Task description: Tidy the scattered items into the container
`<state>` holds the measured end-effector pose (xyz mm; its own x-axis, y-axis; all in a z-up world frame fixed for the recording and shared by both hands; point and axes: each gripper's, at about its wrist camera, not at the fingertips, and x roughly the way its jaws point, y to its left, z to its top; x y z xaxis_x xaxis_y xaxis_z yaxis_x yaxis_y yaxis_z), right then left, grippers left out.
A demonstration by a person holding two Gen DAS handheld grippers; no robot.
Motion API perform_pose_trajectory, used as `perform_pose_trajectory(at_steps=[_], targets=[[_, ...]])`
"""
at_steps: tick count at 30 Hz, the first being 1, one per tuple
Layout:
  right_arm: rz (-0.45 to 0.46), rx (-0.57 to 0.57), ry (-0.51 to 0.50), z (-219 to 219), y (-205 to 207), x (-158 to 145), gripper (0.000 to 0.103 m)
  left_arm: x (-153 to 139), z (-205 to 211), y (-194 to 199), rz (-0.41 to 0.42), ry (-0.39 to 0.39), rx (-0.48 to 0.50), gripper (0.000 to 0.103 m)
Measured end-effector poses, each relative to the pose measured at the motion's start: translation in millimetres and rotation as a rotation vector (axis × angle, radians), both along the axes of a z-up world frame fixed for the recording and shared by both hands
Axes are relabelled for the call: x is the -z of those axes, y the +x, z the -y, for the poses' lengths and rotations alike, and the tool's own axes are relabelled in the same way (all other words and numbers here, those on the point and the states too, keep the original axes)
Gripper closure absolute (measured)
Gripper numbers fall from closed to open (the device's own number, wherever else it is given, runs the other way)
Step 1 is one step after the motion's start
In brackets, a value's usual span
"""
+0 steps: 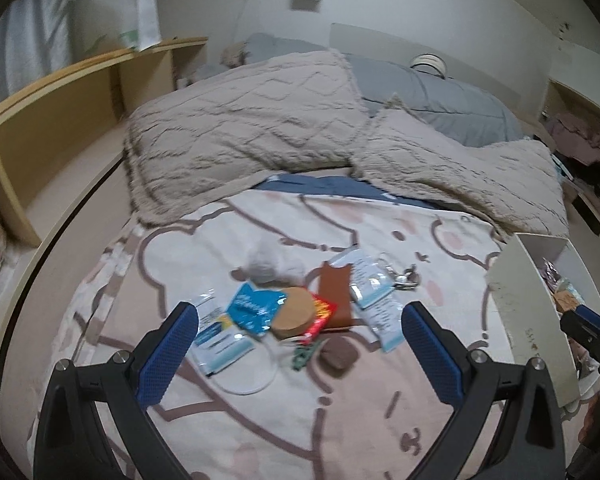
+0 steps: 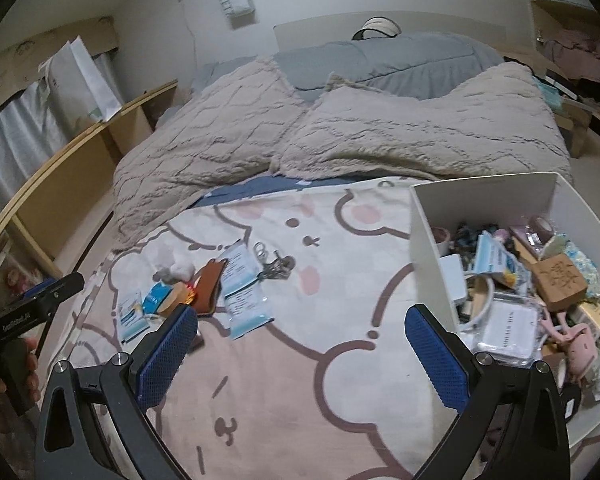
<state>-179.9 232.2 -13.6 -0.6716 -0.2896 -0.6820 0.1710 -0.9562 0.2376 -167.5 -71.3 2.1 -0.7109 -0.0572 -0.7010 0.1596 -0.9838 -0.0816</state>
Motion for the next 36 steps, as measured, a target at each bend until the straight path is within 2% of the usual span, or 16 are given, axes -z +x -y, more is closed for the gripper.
perform_pose_trajectory(at_steps=[6, 13, 20, 25, 30, 36], targets=[[0.003, -0.035, 0.013, 25, 0, 6, 0.0, 6, 36, 5, -0.001, 0.016, -0.066, 0.001], [0.034, -0.084, 0.031, 53, -6, 29, 0.0, 25, 64, 2, 0.035, 0.022, -0.123, 0.001], [0.005, -0.132, 0.155, 79, -13, 57, 0.0, 51, 79, -9, 0.081, 0.001, -0.141, 0.001], [0.032, -0.173, 0.186, 91, -22, 79, 0.0, 70, 93, -19, 0.114, -0.01, -0.156, 0.001], [0.063, -0.211, 0.202, 102, -33, 105, 0.0, 91, 101, -29, 0.172, 0.016, -0.175, 0.001], [0.078, -0.259, 0.27, 117, -51, 132, 0.0, 110, 107, -42, 0.23, 0.065, -0.202, 0.001]])
